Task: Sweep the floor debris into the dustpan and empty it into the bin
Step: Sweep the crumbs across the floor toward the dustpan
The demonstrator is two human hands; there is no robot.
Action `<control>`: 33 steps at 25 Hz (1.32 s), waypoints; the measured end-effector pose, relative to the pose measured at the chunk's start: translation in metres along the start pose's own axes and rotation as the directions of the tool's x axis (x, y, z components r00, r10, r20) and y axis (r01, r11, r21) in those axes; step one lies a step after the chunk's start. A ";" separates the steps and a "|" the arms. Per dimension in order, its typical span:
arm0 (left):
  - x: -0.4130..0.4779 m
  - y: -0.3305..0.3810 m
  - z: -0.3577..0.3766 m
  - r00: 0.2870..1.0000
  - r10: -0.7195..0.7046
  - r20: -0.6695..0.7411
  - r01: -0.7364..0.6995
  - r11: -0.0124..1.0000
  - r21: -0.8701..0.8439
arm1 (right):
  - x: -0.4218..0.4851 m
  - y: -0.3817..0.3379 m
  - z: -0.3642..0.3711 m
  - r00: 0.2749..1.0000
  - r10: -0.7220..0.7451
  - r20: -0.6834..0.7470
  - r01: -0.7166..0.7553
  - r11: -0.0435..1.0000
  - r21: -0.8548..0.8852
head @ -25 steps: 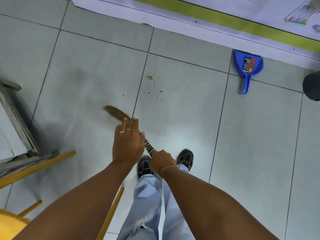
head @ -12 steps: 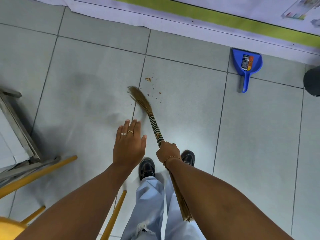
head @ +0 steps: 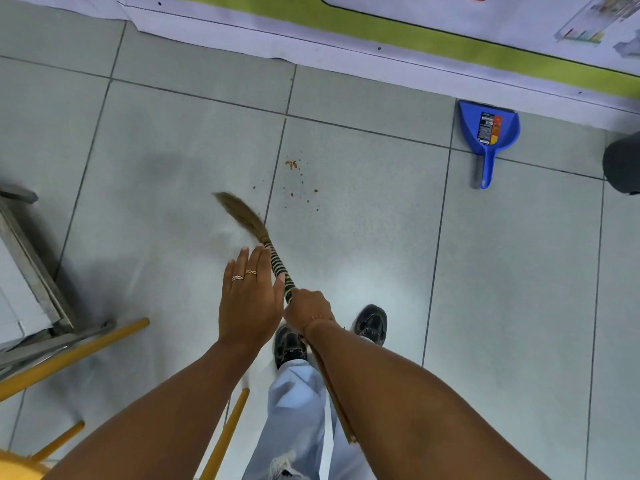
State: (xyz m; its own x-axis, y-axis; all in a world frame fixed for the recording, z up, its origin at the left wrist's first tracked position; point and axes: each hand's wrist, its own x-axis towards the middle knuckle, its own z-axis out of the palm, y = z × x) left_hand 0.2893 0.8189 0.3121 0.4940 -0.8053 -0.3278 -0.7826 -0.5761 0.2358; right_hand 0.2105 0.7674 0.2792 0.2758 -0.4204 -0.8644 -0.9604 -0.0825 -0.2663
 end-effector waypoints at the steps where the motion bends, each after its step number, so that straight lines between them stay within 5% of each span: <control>1: 0.001 0.001 0.000 1.000 0.000 0.003 0.000 1.000 0.007 | 0.006 -0.005 -0.006 0.999 0.031 -0.015 -0.030 0.998 0.046; 6: -0.003 0.002 0.000 0.999 0.044 0.015 -0.045 0.997 0.055 | 0.024 -0.018 -0.040 0.989 0.146 -0.031 -0.130 0.946 0.297; 15: -0.002 0.009 -0.011 0.999 0.021 -0.032 -0.021 1.000 0.004 | -0.015 0.032 -0.025 0.990 0.019 -0.136 0.024 0.951 0.309; 20: 0.000 0.007 -0.013 0.999 0.026 -0.039 -0.025 0.999 0.024 | -0.037 0.059 -0.005 0.954 0.158 -0.254 -0.031 0.898 0.440; 25: -0.007 0.002 -0.006 1.000 -0.004 0.025 0.004 1.000 -0.014 | -0.020 0.061 -0.005 0.938 0.337 -0.080 -0.283 0.878 0.386; 33: -0.007 -0.006 -0.008 0.997 -0.066 0.051 0.068 0.997 -0.047 | 0.007 0.009 -0.017 0.970 0.244 0.022 -0.233 0.893 0.384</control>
State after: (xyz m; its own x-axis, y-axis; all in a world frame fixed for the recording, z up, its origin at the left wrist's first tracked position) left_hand 0.2937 0.8268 0.3198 0.5243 -0.7576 -0.3887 -0.7287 -0.6354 0.2555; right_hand 0.2032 0.7482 0.2777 0.0342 -0.4076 -0.9125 -0.9069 0.3710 -0.1997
